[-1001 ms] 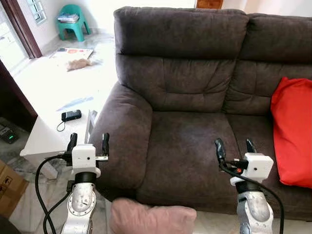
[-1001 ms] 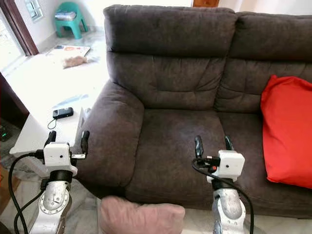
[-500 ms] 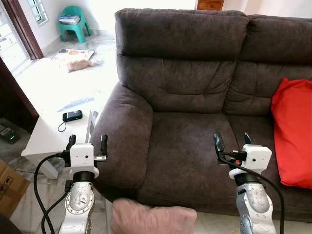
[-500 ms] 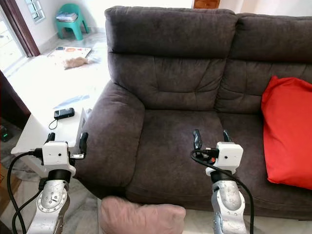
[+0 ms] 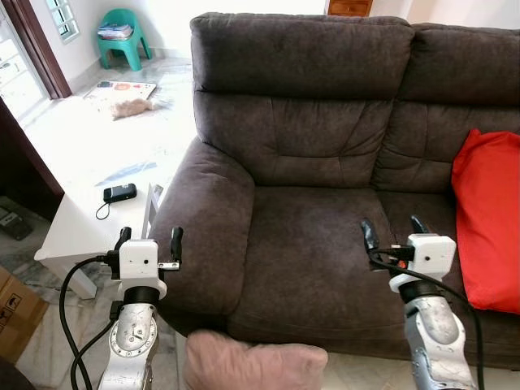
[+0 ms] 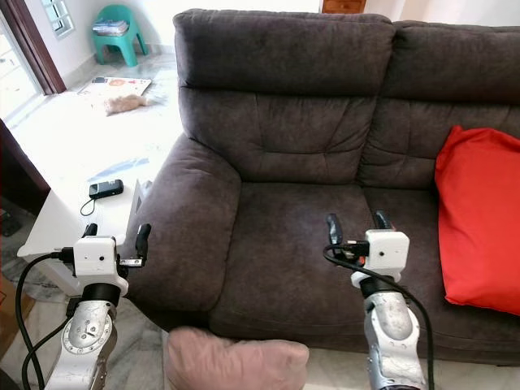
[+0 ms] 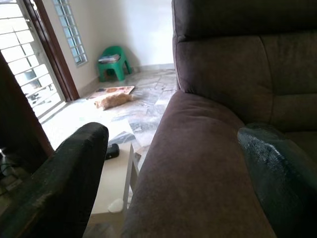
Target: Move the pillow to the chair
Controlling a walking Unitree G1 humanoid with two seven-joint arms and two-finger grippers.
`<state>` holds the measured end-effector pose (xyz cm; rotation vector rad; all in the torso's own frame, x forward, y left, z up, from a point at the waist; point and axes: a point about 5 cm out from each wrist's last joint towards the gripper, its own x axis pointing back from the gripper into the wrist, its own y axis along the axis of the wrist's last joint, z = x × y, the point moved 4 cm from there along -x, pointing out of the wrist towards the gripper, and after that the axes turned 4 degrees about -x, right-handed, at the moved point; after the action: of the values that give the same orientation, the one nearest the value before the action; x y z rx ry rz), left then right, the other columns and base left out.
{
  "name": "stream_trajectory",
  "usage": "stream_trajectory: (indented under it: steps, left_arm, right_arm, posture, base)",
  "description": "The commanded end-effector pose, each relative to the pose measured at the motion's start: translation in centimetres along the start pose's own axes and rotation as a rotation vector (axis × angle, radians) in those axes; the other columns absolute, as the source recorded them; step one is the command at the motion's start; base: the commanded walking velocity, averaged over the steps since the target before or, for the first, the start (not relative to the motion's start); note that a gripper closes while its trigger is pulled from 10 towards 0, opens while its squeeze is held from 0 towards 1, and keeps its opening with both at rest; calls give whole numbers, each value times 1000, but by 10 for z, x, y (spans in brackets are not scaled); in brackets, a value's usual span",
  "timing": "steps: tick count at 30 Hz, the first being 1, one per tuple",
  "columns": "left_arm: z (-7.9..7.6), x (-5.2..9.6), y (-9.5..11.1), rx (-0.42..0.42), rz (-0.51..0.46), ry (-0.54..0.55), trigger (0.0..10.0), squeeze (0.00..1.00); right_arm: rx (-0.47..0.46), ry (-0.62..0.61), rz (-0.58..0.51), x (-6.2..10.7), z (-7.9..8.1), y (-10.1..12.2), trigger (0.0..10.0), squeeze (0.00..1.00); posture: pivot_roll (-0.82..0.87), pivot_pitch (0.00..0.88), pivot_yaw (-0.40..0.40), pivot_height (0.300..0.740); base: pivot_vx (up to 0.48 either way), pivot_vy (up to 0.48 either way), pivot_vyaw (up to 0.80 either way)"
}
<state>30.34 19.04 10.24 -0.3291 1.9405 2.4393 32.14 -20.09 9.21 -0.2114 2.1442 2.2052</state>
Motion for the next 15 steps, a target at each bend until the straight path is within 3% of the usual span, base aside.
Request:
stream_trajectory:
  steps: [1, 15]
  left_arm:
    - [0, -2, 4, 0, -9, -9, 10000, 0]
    - [3, -8, 8, -2, -17, -13, 10000, 0]
  right_arm:
    - [-8, 2, -9, -4, 5, 4, 10000, 0]
    - [-2, 32, 8, -9, 10, 5, 10000, 0]
  posture:
    - [8, 52, -3, 740]
    - [7, 79, -7, 740]
  base:
    - [0, 0, 0]
    - [0, 0, 0]
